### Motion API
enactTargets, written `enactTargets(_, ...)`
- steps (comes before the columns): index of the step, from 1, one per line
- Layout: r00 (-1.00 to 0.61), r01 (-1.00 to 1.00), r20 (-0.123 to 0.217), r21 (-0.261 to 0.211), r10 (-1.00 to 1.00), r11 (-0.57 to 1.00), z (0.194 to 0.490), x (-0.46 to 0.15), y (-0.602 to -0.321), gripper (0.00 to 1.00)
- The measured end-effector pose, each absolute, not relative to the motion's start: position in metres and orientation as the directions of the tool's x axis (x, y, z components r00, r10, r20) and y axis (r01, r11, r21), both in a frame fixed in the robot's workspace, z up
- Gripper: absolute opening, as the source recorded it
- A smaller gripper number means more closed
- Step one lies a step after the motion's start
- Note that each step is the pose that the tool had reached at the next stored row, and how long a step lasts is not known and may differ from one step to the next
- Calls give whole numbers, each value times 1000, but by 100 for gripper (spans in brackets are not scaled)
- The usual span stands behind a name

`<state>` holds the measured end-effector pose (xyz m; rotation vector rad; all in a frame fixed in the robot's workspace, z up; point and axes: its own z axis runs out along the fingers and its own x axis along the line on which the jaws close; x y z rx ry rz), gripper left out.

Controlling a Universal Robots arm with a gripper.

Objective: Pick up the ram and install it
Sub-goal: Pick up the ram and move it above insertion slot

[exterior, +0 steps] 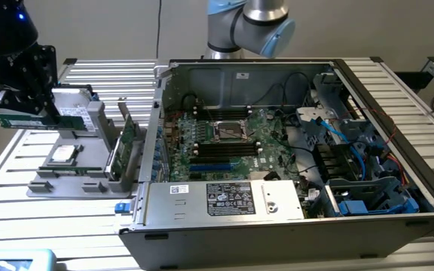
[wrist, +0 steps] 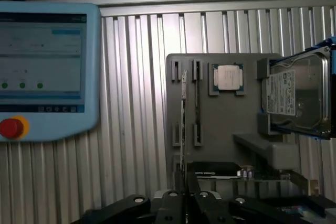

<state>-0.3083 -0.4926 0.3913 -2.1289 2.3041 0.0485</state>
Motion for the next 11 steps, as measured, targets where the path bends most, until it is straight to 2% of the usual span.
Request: enactTargets(11,-75,-997,-26,22,-997,75,414,-264,-493,14)
